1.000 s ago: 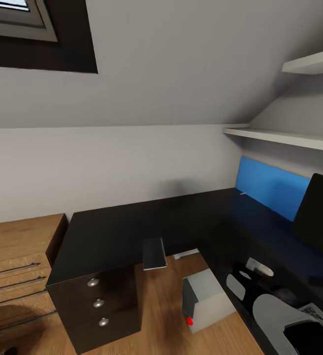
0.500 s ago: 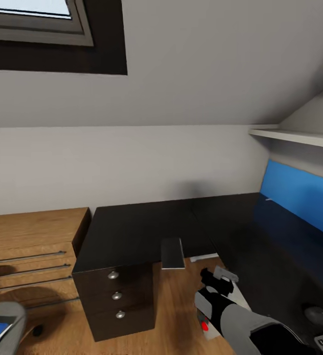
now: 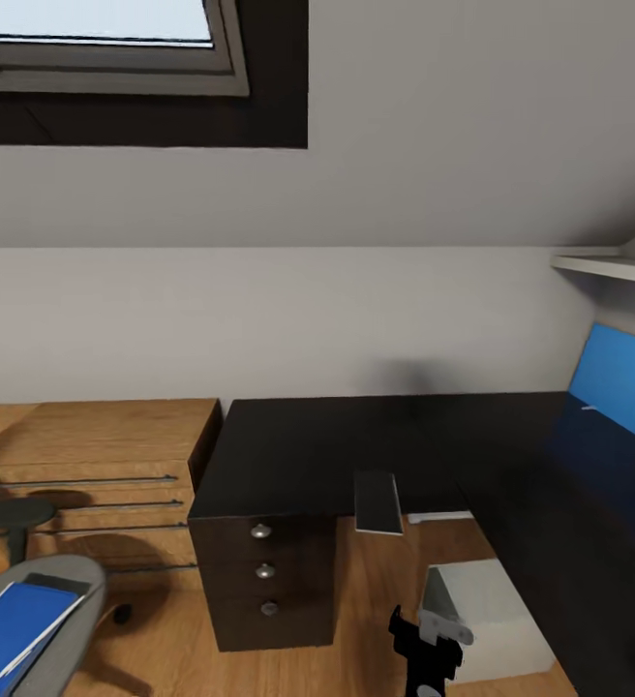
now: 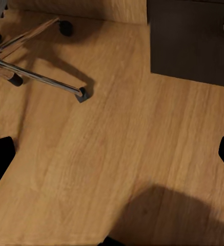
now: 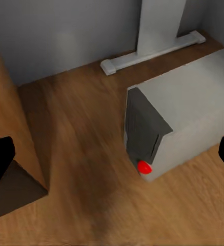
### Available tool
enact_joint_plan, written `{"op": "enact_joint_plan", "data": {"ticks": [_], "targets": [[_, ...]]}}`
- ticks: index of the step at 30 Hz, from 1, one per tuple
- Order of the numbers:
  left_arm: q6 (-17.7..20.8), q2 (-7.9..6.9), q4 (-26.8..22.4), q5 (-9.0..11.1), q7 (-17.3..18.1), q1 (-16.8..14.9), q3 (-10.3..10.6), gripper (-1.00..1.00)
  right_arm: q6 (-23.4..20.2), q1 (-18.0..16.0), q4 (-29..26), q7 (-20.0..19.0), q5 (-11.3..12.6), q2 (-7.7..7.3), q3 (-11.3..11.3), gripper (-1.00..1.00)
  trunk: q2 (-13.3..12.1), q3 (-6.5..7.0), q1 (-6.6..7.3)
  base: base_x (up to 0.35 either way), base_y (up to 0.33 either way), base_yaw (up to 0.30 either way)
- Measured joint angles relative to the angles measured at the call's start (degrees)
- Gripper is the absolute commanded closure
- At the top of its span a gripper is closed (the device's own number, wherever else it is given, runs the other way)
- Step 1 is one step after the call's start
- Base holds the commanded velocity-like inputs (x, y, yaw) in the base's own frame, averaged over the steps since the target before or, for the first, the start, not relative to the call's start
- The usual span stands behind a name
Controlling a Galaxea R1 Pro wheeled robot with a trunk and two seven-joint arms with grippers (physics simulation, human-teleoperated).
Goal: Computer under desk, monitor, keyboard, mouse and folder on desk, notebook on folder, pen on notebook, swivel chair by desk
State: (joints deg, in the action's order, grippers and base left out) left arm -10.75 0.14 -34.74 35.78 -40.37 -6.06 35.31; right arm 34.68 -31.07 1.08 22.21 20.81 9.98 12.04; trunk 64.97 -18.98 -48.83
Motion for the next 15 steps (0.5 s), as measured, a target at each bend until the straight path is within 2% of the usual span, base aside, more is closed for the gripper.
{"op": "enact_joint_plan", "data": {"ticks": [4,6,11,15], "targets": [[-0.02,0.0,0.14,0.0,0.0,0.0,0.03,-1.0,0.5,0.72,-0.25,-1.48,0.17,0.01,0.07,-1.0,0.0,0.0,0.0,0.0,0.0,0.284],[-0.02,0.0,0.17,0.0,0.0,0.0,0.1,-1.0,0.57,0.9,-0.33,-3.6,0.37,-0.49,-0.03,-1.0,0.0,0.0,0.0,0.0,0.0,0.285],[-0.03,0.01,0.18,0.0,0.0,0.0,0.16,-1.0,0.59,0.96,-0.3,-4.46,0.44,-0.64,-0.04,-1.0,0.0,0.0,0.0,0.0,0.0,0.283],[-0.03,0.05,0.21,0.0,0.0,-0.01,0.18,-1.0,0.64,0.98,-0.13,-4.72,0.22,-0.79,-0.01,-1.0,0.0,0.01,0.0,0.0,0.0,0.142]]}}
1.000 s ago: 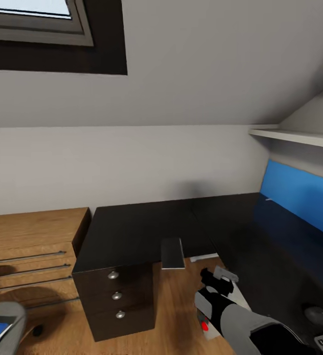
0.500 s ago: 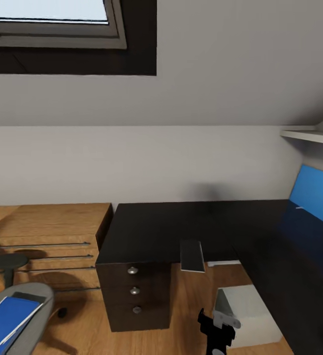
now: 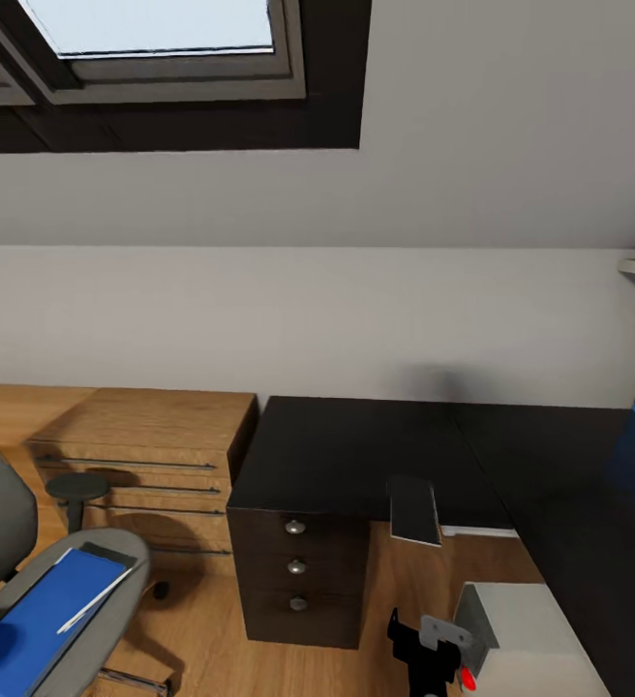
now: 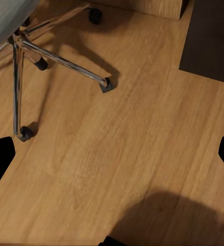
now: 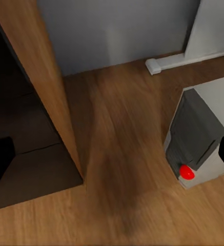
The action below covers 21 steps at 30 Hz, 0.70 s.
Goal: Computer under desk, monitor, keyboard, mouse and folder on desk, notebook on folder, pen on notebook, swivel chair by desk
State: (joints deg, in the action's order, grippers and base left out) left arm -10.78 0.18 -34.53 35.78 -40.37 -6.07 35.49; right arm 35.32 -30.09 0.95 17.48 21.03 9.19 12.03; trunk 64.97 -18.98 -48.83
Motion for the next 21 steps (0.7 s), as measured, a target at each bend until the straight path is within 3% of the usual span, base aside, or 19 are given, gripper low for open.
{"op": "enact_joint_plan", "data": {"ticks": [18,21], "targets": [[0.08,0.05,0.1,0.0,0.04,-0.01,0.06,-1.0,-0.1,0.15,0.16,-0.16,-0.31,-0.18,0.28,-1.0,0.0,0.0,0.0,-0.001,0.001,0.008],[-0.08,0.13,0.89,-0.19,1.75,0.01,1.42,-1.0,-0.02,0.16,0.16,-0.16,-0.28,-0.16,0.29,-1.0,0.0,0.0,-0.02,-0.152,0.113,0.159]]}}
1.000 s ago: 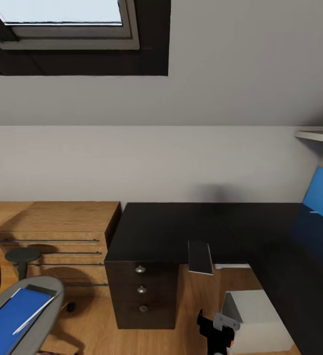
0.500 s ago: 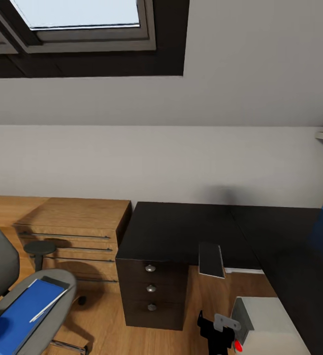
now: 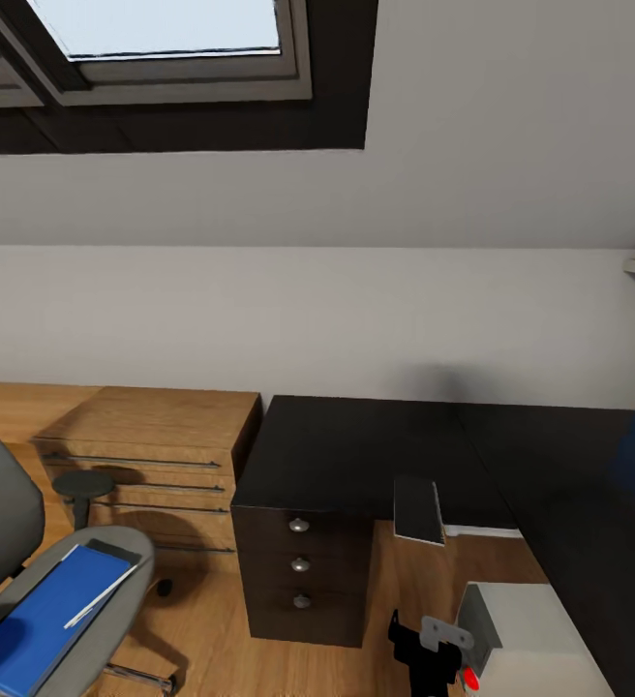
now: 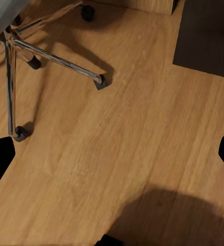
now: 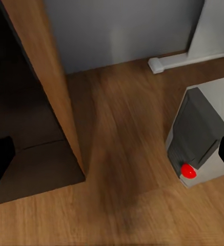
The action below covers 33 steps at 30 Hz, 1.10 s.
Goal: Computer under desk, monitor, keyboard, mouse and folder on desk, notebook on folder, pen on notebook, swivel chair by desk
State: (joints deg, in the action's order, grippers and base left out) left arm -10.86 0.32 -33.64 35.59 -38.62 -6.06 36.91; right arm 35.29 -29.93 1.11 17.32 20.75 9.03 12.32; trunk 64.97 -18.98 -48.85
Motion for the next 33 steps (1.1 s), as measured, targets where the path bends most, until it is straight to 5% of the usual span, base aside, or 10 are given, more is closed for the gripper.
{"op": "enact_joint_plan", "data": {"ticks": [19,33], "targets": [[-0.11,0.96,1.99,-0.16,0.96,0.0,0.94,-1.0,-0.07,-0.04,0.05,-0.02,-0.02,0.09,0.02,-1.0,0.0,-0.44,0.0,-0.257,0.195,0.266],[-0.19,0.92,1.99,0.11,0.97,0.0,0.73,-1.0,-0.06,0.0,0.08,0.01,-0.02,0.34,0.09,-1.0,0.0,-0.95,0.02,-0.03,0.019,0.26]]}}
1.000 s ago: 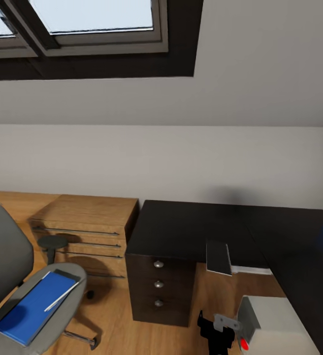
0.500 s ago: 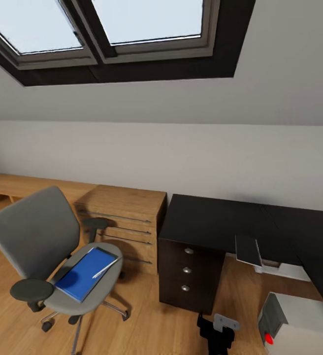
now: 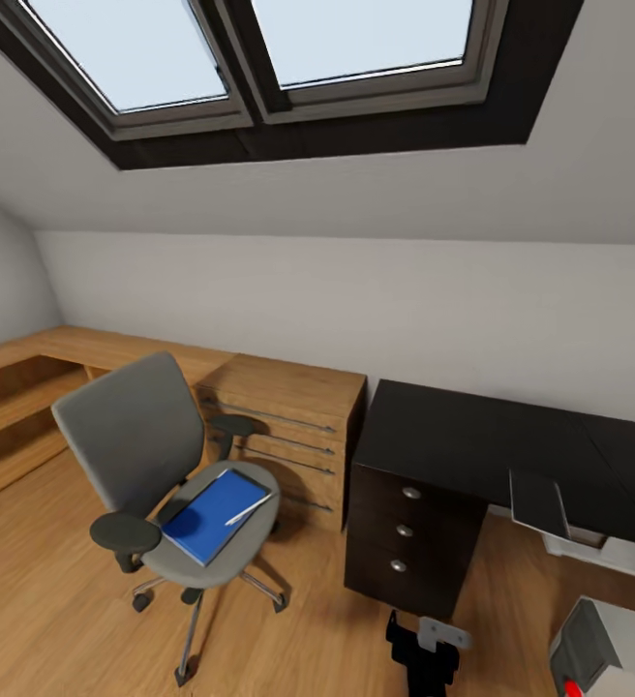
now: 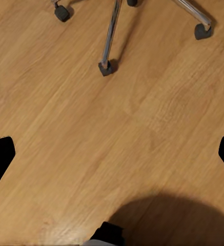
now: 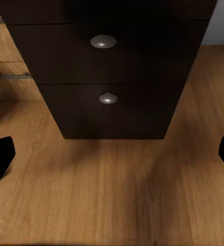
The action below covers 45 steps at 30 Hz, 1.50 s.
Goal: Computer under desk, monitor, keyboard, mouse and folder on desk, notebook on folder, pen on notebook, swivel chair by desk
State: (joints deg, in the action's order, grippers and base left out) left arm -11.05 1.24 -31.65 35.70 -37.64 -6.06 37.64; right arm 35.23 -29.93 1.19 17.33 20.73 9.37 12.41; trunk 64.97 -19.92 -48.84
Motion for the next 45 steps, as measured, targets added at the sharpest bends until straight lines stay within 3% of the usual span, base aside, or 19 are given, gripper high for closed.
{"op": "enact_joint_plan", "data": {"ticks": [11,20,22,23,25,32,36,40,43,45], "targets": [[-0.01,0.04,0.0,0.03,0.0,0.0,-0.05,-1.0,0.2,0.02,0.0,0.0,-0.02,0.11,0.08,-1.0,0.0,-0.4,0.0,0.0,0.0,0.258],[-0.04,0.05,1.11,-0.22,0.01,-0.01,-0.05,-1.0,0.37,0.19,0.0,0.0,-0.24,0.06,0.06,-1.0,0.0,-0.5,0.0,0.0,0.0,0.04],[-3.14,-0.32,1.19,0.11,-0.1,-0.01,-1.48,-1.0,0.37,0.22,-0.01,0.0,-0.21,0.04,0.02,-1.0,0.0,-0.5,0.0,0.0,0.0,0.159],[-6.01,-0.52,1.22,0.71,-0.07,-0.02,-7.62,-1.0,0.35,0.2,0.0,0.0,-0.19,0.09,0.07,-1.0,0.0,-0.5,0.0,0.0,0.0,0.251],[-6.56,-0.57,1.22,0.73,-0.03,-0.01,-9.7,-1.0,0.35,0.2,-0.01,-0.01,-0.18,0.1,0.08,-1.0,0.0,-0.5,0.0,0.0,0.0,0.267],[-6.91,-1.06,1.18,0.73,-0.01,-0.01,-10.99,-1.0,0.35,0.22,0.0,-0.01,-0.17,0.14,0.09,-1.0,0.0,-0.5,0.0,0.0,0.0,0.275],[-6.65,-2.57,1.2,0.98,0.53,-0.02,-11.18,-1.0,0.36,0.25,0.0,0.0,-0.16,0.12,0.1,-1.0,0.0,-0.5,0.0,0.0,0.0,0.278],[-5.48,-5.08,1.23,4.2,6.63,-0.03,-11.29,-1.0,0.36,0.26,0.0,0.0,-0.16,0.14,0.1,-1.0,0.0,-0.5,0.0,0.0,0.0,0.278],[0.85,-7.27,1.21,9.1,12.79,-0.03,-11.31,-1.0,0.35,0.23,0.0,-0.01,-0.17,0.14,0.09,-1.0,0.0,-0.5,0.0,0.0,0.0,0.278],[7.6,-8.72,1.21,12.25,17.43,-0.08,-11.3,-1.0,0.35,0.24,0.0,-0.01,-0.17,0.14,0.1,-1.0,0.0,-0.5,0.0,0.0,0.0,0.278]]}}
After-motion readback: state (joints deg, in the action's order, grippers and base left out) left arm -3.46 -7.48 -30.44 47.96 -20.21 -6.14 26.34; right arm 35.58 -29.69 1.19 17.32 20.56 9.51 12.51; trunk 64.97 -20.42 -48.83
